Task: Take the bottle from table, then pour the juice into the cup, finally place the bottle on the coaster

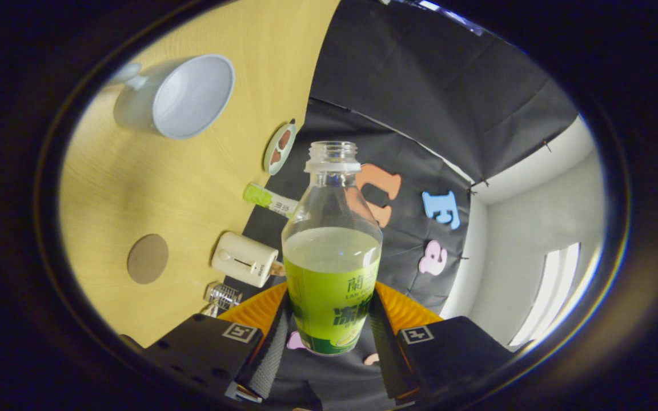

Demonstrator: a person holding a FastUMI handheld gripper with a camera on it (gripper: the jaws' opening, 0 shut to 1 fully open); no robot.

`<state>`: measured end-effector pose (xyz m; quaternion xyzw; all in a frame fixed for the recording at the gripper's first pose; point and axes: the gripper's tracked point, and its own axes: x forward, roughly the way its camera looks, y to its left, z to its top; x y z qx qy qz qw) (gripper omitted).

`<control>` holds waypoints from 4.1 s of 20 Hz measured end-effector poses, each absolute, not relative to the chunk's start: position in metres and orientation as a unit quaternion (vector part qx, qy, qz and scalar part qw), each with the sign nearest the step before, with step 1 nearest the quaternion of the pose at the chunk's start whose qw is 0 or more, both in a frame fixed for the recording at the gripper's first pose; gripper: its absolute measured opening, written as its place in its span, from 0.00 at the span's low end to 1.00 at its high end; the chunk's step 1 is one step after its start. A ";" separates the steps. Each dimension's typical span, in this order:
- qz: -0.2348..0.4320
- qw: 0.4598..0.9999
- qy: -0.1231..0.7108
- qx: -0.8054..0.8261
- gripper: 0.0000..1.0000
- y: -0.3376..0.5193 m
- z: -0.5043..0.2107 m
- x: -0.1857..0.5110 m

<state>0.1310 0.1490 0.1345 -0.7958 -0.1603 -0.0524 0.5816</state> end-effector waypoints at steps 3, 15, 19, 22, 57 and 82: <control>-0.043 0.635 -0.140 -0.758 0.76 0.139 0.130 0.129; 0.040 0.868 -0.025 -0.494 0.77 0.103 0.105 0.123; 0.042 0.914 -0.009 -0.403 0.77 0.077 0.117 0.117; 0.049 0.945 -0.010 -0.322 0.77 0.059 0.129 0.118; 0.171 0.973 0.129 -0.088 0.79 0.081 -0.005 0.241; 0.129 0.984 0.112 -0.054 1.00 0.070 0.012 0.207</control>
